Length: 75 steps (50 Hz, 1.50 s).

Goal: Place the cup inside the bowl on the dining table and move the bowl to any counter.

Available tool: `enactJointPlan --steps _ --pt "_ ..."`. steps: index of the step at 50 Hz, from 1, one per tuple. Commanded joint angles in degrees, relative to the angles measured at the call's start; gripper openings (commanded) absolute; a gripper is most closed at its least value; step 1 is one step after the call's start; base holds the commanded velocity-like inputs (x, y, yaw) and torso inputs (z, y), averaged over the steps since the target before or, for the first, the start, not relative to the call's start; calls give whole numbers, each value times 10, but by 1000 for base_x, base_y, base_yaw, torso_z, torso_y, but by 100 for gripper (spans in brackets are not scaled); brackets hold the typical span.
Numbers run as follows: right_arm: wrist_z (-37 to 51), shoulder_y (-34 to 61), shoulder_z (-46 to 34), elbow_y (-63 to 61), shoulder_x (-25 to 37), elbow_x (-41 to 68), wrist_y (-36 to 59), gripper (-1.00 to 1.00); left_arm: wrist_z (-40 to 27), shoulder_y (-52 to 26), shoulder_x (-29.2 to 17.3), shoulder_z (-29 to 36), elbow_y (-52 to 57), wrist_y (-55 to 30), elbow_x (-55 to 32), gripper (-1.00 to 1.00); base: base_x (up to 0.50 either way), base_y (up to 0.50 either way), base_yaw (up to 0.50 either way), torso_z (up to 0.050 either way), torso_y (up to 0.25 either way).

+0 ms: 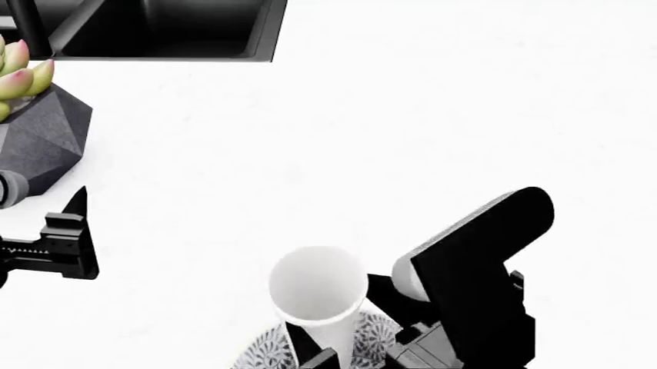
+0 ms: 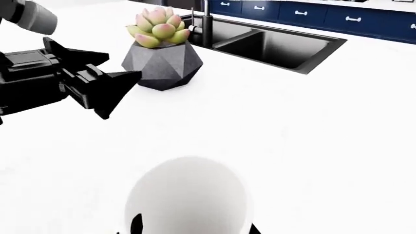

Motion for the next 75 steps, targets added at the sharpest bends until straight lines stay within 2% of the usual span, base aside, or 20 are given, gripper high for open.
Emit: enactJointPlan --steps 1,31,32,45,59,67,75 --pt "24 -71 26 -59 21 43 2 -100 -3 0 -1 1 6 -2 -4 100 0 0 0 0 0" --pt "34 -99 10 -66 45 39 -16 -100 -6 -1 -2 5 6 -3 -9 100 0 0 0 0 0" --pt "35 -100 10 -66 46 41 -17 100 -7 -2 -1 6 6 -3 -8 100 0 0 0 0 0" --pt "58 -90 12 -70 60 73 -31 100 -9 -4 -1 8 6 -4 -11 100 0 0 0 0 0" --pt "125 -38 44 -49 94 212 -108 100 -13 -13 1 11 7 -8 -15 100 0 0 0 0 0" --pt "162 12 44 -27 138 274 -138 100 -14 -16 2 13 8 -10 -18 100 0 0 0 0 0" --pt "158 -23 94 10 175 284 -148 100 -14 -14 3 14 5 -5 -17 100 0 0 0 0 0"
